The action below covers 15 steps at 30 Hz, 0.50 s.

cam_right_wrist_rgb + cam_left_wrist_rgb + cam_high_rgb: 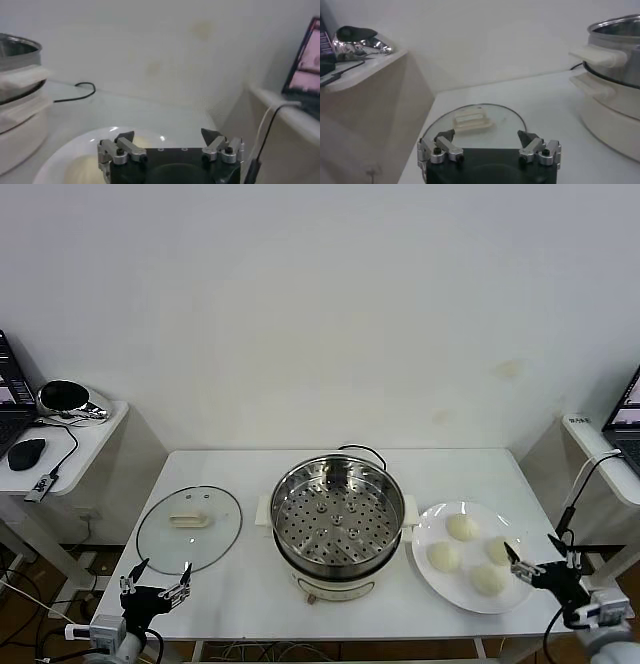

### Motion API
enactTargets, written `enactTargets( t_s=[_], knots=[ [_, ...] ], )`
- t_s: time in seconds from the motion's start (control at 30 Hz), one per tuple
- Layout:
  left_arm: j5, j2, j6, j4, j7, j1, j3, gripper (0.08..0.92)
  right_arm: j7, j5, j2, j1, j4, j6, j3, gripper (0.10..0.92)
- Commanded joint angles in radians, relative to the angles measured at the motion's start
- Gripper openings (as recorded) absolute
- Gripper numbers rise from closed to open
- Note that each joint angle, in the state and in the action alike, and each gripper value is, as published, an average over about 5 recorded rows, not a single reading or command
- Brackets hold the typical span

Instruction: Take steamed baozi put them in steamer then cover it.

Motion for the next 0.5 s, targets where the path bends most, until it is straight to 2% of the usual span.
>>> enactTargets(
  t_s=[0.03, 0.1, 0.27, 0.4, 0.5],
  knots=[
    [0.003, 0.0, 0.0, -0.01, 0.001, 0.005, 0.0, 0.823, -0.058, -0.091, -0.103, 0.08, 0.007, -0.051, 0.034, 0.823],
    [0.009, -0.001, 0.001, -0.022, 0.003, 0.008, 0.003, 0.823, -0.141, -0.138, -0.169, 0.129, -0.005, -0.09, 0.01, 0.823],
    [0.024, -0.008, 0.002, -0.056, 0.007, 0.019, 0.009, 0.823, -0.477, -0.35, -0.37, 0.356, -0.093, -0.139, -0.164, 0.823],
    [0.027, -0.017, -0.001, -0.088, 0.005, 0.04, 0.007, 0.823, -0.689, -0.519, -0.46, 0.594, -0.173, -0.124, -0.404, 0.823],
    [0.026, -0.022, -0.004, -0.116, 0.003, 0.059, 0.002, 0.823, -0.79, -0.564, -0.501, 0.826, -0.232, -0.102, -0.666, 0.823]
  ],
)
